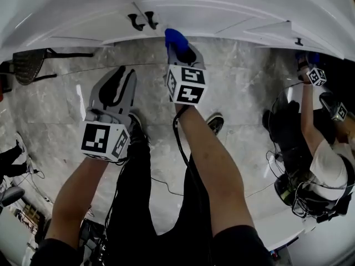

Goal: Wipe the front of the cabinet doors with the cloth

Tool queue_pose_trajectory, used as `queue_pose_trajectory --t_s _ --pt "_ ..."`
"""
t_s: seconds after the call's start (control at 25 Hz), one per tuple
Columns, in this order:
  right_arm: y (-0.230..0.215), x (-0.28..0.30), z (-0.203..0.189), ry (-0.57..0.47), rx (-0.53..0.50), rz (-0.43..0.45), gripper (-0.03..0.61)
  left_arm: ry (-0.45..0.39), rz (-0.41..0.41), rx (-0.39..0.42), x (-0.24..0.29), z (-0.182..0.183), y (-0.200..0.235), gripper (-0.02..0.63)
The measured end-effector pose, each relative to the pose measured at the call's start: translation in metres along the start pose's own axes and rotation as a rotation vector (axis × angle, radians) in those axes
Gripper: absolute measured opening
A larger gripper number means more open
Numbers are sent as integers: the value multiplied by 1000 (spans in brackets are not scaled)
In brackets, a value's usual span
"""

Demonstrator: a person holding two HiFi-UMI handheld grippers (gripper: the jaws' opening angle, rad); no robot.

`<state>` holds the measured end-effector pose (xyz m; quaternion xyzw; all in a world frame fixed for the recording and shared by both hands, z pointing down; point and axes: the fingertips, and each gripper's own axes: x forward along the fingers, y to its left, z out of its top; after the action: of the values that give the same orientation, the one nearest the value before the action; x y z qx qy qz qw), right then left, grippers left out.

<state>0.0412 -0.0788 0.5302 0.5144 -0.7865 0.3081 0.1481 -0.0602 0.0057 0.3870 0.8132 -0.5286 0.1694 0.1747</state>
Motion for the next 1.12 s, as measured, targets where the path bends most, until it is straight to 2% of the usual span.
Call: queue_pose_trajectory --t_s 0.2,0.36,0.48,0.68,0.92,1.12 --pt "48 26 -5 53 -71 36 80 22 8 -22 -27 -9 29 87" --pt "41 39 2 55 -133 40 80 28 26 -52 -27 -19 35 87" --pt "7 35 8 62 -148 14 80 26 31 -74 -18 -20 22 87" --pt "-71 19 9 86 -112 -51 80 26 -2 -81 10 -20 -21 87" --pt "-151 -1 2 91 62 -189 80 40 -38 -99 29 -28 -47 87" --pt "-190 -16 0 110 -3 -243 80 31 -66 -82 40 -24 -63 87"
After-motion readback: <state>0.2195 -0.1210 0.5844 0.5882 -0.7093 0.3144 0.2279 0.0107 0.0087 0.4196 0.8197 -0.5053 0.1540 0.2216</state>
